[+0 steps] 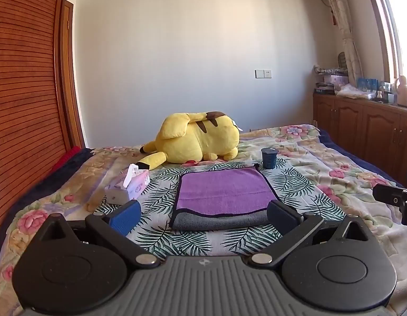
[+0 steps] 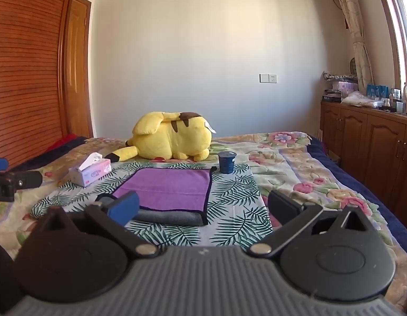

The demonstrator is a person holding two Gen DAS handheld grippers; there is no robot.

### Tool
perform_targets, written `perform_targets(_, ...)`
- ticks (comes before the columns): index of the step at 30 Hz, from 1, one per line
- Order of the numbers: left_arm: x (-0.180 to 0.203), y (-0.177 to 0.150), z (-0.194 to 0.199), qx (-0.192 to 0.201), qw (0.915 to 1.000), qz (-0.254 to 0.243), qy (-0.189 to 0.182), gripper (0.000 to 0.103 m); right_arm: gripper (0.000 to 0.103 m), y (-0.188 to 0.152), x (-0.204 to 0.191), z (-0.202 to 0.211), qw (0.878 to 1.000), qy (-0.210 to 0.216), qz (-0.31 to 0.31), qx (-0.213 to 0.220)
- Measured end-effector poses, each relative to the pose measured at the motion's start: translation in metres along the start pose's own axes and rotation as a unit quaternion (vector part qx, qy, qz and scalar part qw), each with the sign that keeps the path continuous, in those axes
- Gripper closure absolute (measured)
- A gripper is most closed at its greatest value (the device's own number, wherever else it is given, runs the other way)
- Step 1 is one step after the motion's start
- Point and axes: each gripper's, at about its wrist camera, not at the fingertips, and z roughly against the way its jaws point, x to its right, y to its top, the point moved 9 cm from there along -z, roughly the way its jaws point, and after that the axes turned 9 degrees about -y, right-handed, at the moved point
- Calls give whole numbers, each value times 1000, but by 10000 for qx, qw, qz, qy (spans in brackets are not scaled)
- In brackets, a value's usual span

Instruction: Fold towel

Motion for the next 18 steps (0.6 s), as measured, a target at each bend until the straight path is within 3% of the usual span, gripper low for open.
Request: perform_targets(18,-2,-1,0,6,10000,1,5,16,0,1,2,0,10000,-1,0,7)
